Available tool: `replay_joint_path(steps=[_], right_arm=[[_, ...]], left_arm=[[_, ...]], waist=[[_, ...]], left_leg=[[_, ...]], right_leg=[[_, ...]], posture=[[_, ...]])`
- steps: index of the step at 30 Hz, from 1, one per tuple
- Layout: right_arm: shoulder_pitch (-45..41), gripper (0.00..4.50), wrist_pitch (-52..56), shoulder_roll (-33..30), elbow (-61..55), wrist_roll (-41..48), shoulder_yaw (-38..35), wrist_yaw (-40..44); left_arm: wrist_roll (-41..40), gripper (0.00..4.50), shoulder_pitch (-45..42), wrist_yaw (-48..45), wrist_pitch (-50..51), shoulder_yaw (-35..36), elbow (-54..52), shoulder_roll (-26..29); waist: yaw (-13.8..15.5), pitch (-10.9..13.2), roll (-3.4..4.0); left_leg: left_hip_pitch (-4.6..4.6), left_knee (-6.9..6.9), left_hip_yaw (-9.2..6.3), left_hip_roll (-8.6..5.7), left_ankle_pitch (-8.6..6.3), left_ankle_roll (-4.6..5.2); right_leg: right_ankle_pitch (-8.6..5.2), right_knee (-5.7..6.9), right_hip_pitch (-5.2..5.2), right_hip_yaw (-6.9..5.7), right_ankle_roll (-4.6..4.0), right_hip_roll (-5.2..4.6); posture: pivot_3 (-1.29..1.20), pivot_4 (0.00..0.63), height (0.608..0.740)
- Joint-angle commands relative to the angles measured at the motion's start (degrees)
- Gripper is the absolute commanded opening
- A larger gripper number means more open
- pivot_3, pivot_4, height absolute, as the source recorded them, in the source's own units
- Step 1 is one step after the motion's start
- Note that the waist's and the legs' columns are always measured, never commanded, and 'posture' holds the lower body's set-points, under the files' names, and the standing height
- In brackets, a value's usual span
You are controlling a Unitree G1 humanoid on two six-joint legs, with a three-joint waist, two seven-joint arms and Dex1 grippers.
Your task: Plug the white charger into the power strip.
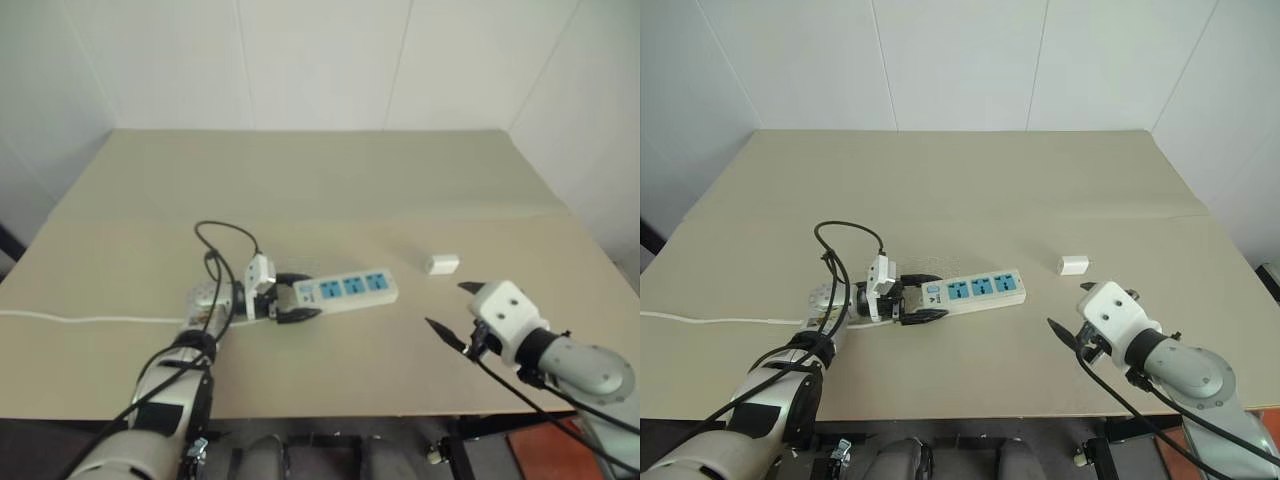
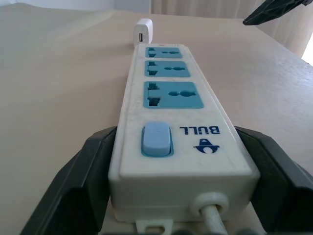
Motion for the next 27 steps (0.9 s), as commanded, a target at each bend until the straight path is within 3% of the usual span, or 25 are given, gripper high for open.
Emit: replay_joint_path(steps=[1, 6, 10, 14, 21, 27], right_arm=[[-1.08, 4.50, 0.13, 0.23, -0.94, -0.44, -0.28, -0.64], [-4.50, 4.50, 0.13, -3.04, 1.17, 2.46, -0.61, 4.58], [-14.85, 4.50, -4.30, -11.63, 11.77, 3.86, 1.92, 15.79], [-30.17, 4.50, -11.53, -15.56, 28.36, 1.27, 10.36, 27.27], [-61.73, 4.50, -24.30, -7.49, 67.52, -11.01, 27.56, 41.96], [-77.28, 4.50, -37.45, 0.03, 93.10, -20.95, 35.27, 45.03]], left_arm=[[2.44, 3.28, -0.16, 0.03, -0.90, -1.38, 0.76, 0.35], [4.63, 3.28, 0.10, 0.30, -2.71, -3.26, -0.05, 0.96], [4.78, 3.28, 0.35, 0.09, -3.21, -3.63, -0.68, 1.19], [4.48, 3.28, 0.49, -0.28, -3.01, -3.72, -1.54, 1.17], [4.42, 3.28, 1.91, 0.99, -3.56, -4.05, -3.40, 1.18], [3.96, 3.28, 4.75, 0.88, -2.77, -4.60, -7.27, 1.56]], waist=[[0.01, 0.00, 0.00], [-0.02, -0.01, 0.00], [-0.30, -0.01, 0.00], [-0.75, -0.01, 0.00], [-0.81, -0.02, 0.02], [-0.80, -0.04, 0.08]], left_leg=[[0.00, 0.00, 0.00, 0.00, 0.00, 0.00], [0.05, 0.00, 0.00, 0.00, 0.00, 0.00], [0.12, 0.05, 0.01, 0.00, 0.00, 0.00], [0.22, -0.01, 0.00, 0.04, 0.00, 0.00], [0.07, -0.02, 0.02, 0.02, 0.00, 0.00], [-0.02, -0.08, 0.06, 0.01, 0.00, 0.00]], right_leg=[[0.00, 0.00, 0.00, 0.00, 0.00, 0.00], [0.00, -0.01, 0.06, 0.00, 0.00, 0.00], [0.04, -0.04, 0.16, 0.01, 0.03, 0.00], [0.03, -0.12, 0.25, -0.03, 0.04, 0.02], [0.05, -0.10, 0.06, -0.02, 0.03, -0.01], [0.05, -0.10, -0.09, -0.01, 0.03, -0.05]], posture=[[0.00, 0.150, 0.740], [0.00, 0.150, 0.740], [0.00, 0.150, 0.740], [0.00, 0.150, 0.740], [0.00, 0.150, 0.740], [0.00, 0.150, 0.740]])
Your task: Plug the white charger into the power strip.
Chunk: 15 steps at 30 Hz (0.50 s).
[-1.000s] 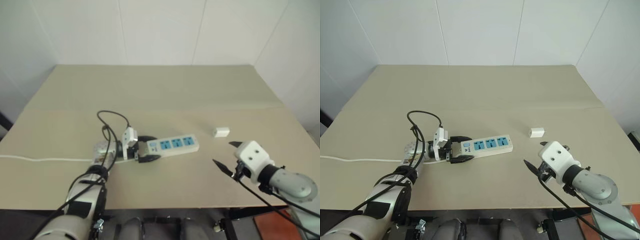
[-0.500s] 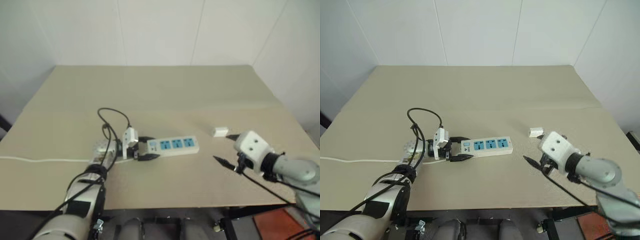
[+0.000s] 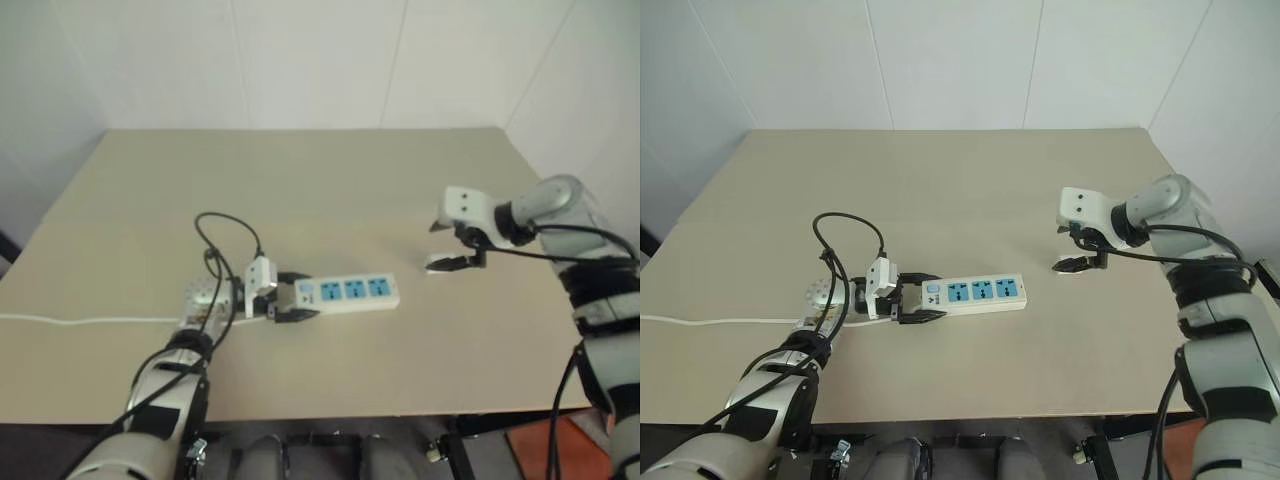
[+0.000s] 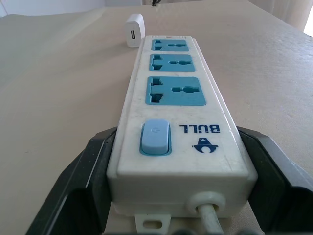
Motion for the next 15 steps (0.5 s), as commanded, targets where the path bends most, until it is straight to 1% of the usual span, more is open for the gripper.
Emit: replay_joint_path(steps=[1, 4, 8, 15], right_arm=[[-6.00, 4.50, -7.14, 1.95, 10.77, -4.74, 1.98, 1.18], [-8.90, 4.50, -11.73, 4.00, 17.44, -8.11, 3.80, 1.85], [-10.85, 4.50, -13.89, 6.43, 22.15, -9.95, 3.94, 3.50], [-12.27, 4.50, -16.06, 9.54, 26.36, -14.13, 4.36, -1.63]], left_arm=[[1.81, 3.28, 2.93, 0.05, 1.00, -2.20, -1.41, 0.32], [1.47, 3.28, 4.37, 0.36, 1.84, -2.31, -3.79, 0.54], [1.35, 3.28, 6.10, 0.67, 2.77, -2.62, -6.54, 1.07], [0.72, 3.28, 8.29, 1.39, 4.56, -3.11, -9.94, 1.18]], waist=[[-0.05, -0.01, 0.02], [-0.12, -0.02, 0.04], [-0.36, -0.02, 0.06], [-0.68, -0.04, 0.13]], left_leg=[[0.01, -0.01, 0.01, 0.01, 0.00, 0.00], [0.01, -0.07, 0.01, 0.02, 0.00, 0.00], [0.03, -0.11, 0.03, 0.03, 0.00, 0.00], [0.09, -0.13, 0.00, 0.05, -0.01, -0.01]], right_leg=[[0.00, 0.01, 0.00, 0.00, 0.00, 0.01], [0.00, 0.21, 0.00, 0.00, 0.00, 0.01], [0.00, 0.24, -0.04, 0.02, -0.01, 0.01], [0.00, 0.29, -0.05, 0.03, -0.01, 0.01]], posture=[[0.00, 0.150, 0.740], [0.00, 0.150, 0.740], [0.00, 0.150, 0.740], [0.00, 0.150, 0.740]])
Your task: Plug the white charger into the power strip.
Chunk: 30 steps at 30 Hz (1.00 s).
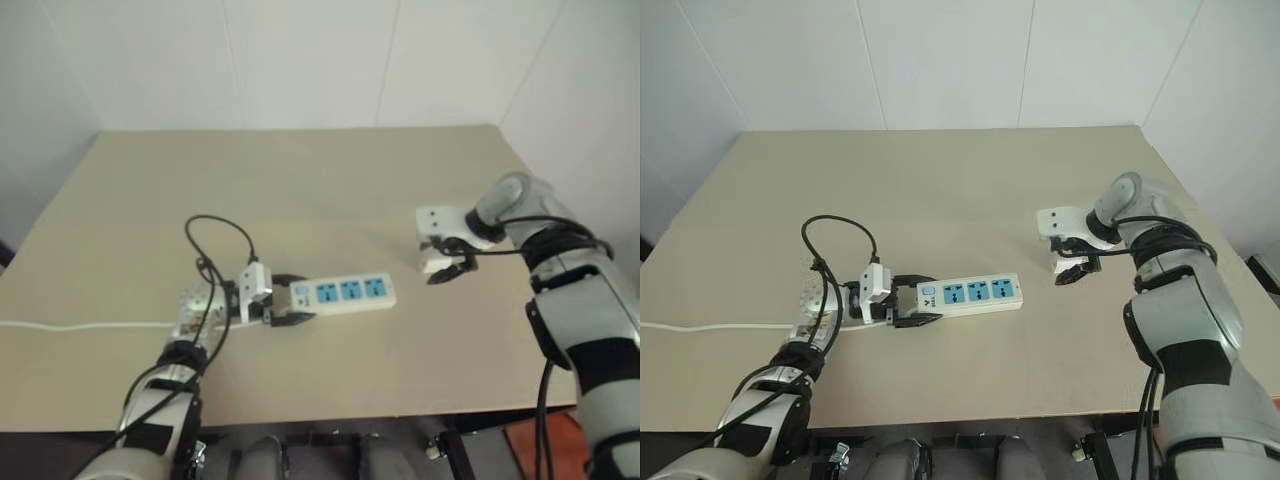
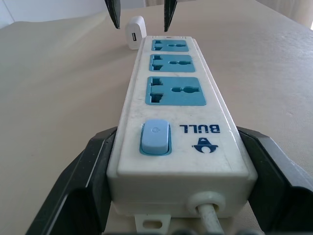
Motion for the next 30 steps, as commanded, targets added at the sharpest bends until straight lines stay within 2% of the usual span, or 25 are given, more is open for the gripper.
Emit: replay_joint_path(steps=[1, 14, 24, 28, 30], right_arm=[[-2.18, 4.50, -1.49, 0.59, 1.13, -2.01, -0.25, -2.48], [-2.37, 4.50, -3.21, 2.01, 3.79, -8.23, 0.66, -8.50], [-2.42, 4.50, -3.38, 3.17, 4.22, -8.49, -0.28, -8.37], [-2.15, 3.56, -3.33, 3.26, 4.34, -9.06, -0.11, -9.42], [-2.03, 2.83, -3.61, 3.13, 4.40, -9.89, 0.36, -10.40]], left_arm=[[1.61, 3.28, 2.73, -0.71, 2.08, -3.02, -0.68, 0.02], [1.18, 3.28, 7.31, 0.79, 4.73, -4.12, -7.29, 0.86], [1.21, 3.28, 7.58, 1.44, 5.18, -4.57, -7.95, 1.35], [1.14, 3.28, 7.84, 1.68, 5.21, -4.78, -8.32, 1.20], [1.09, 3.28, 8.11, 1.76, 5.29, -4.84, -8.54, 1.15]], waist=[[-0.09, 0.00, 0.01], [-0.49, -0.05, 0.12], [-0.91, -0.07, 0.16], [-0.89, -0.07, 0.16], [-0.89, -0.07, 0.16]], left_leg=[[0.00, -0.01, 0.00, 0.00, 0.00, 0.00], [0.00, -0.06, -0.01, 0.00, -0.03, -0.05], [0.03, -0.05, -0.05, 0.00, -0.03, -0.05], [0.02, -0.05, -0.07, -0.01, -0.03, -0.05], [0.02, -0.05, -0.07, -0.01, -0.03, -0.05]], right_leg=[[0.00, 0.00, 0.00, 0.00, 0.00, 0.00], [0.00, -0.02, -0.02, 0.01, 0.00, -0.01], [0.00, 0.00, -0.01, 0.01, 0.00, -0.01], [0.00, -0.01, 0.00, 0.01, 0.00, -0.02], [0.00, -0.01, 0.00, 0.01, 0.00, -0.03]], posture=[[0.00, 0.150, 0.740], [0.00, 0.150, 0.740], [0.00, 0.150, 0.740], [0.00, 0.150, 0.740], [0.00, 0.150, 0.740]])
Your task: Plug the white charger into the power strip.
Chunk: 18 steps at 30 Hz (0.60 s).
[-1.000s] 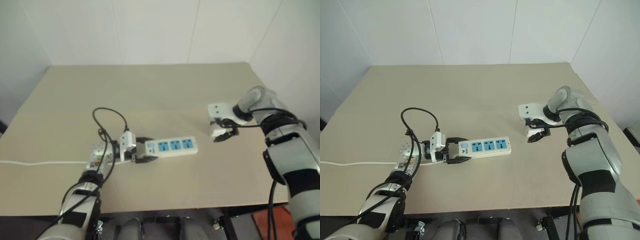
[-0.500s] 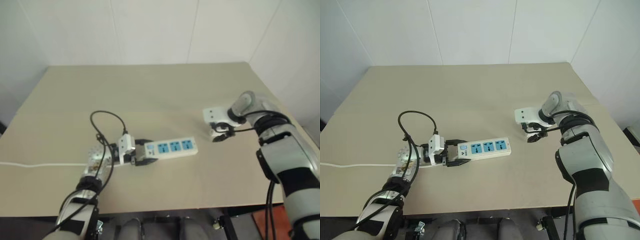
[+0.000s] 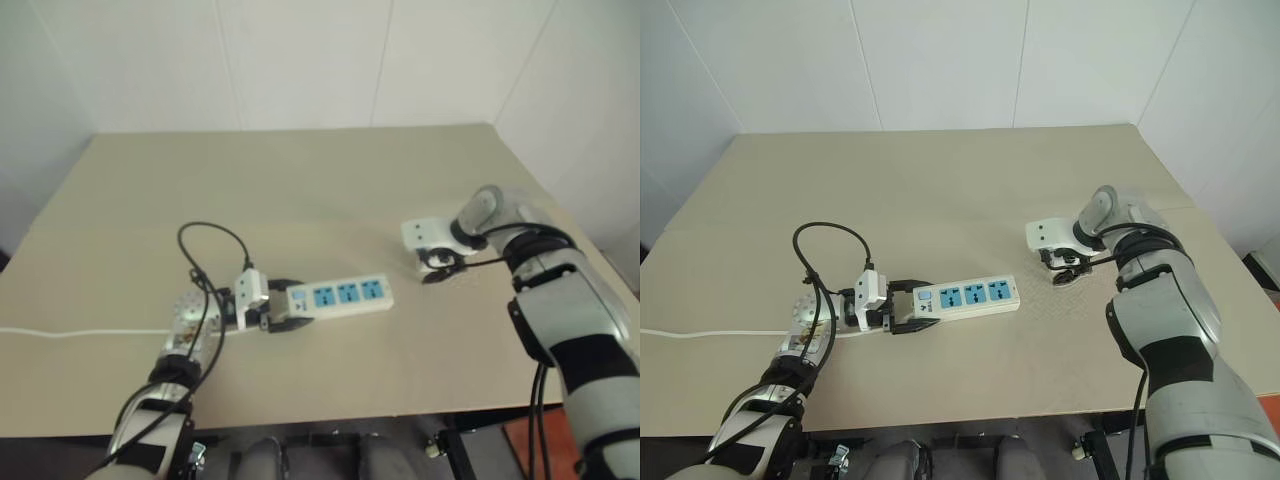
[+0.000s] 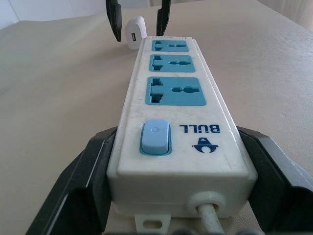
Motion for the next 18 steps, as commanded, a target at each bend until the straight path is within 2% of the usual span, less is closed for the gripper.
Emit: replay_joint_path(steps=[1, 5, 13, 18], right_arm=[[-1.73, 2.50, -0.99, -0.49, -0.20, -1.18, 0.15, -1.72], [-1.79, 1.13, -1.06, -0.46, -0.12, -1.31, -0.35, -1.70], [-2.58, 1.11, -4.31, -1.75, -0.77, -3.53, 0.90, -3.99], [-4.03, 1.11, -1.94, -2.27, -2.47, 3.16, -5.63, -0.61]], left_arm=[[2.23, 3.28, 2.60, -0.84, 1.07, -3.75, 0.90, 0.00], [2.28, 3.28, 3.03, -0.70, 1.11, -3.88, 0.67, 0.18], [2.24, 3.28, 2.37, -0.59, 1.51, -3.94, 0.72, 0.21], [2.04, 3.28, 1.83, -0.82, 2.07, -3.83, 0.97, 0.37]], waist=[[0.02, 0.00, 0.00], [0.00, 0.00, 0.01], [0.00, -0.01, 0.02], [-0.03, 0.00, 0.04]], left_leg=[[0.00, 0.00, -0.01, 0.00, 0.00, 0.00], [0.00, -0.02, -0.02, 0.00, 0.00, 0.00], [0.01, -0.01, -0.01, 0.00, 0.00, 0.00], [0.00, -0.02, -0.01, 0.00, 0.00, 0.00]], right_leg=[[0.00, 0.00, 0.00, 0.00, 0.00, 0.00], [0.00, -0.01, 0.00, 0.00, 0.00, 0.00], [0.00, -0.01, 0.00, 0.00, 0.00, 0.00], [0.00, -0.01, 0.00, 0.00, 0.00, 0.00]], posture=[[0.00, 0.150, 0.740], [0.00, 0.150, 0.740], [0.00, 0.150, 0.740], [0.00, 0.150, 0.740]])
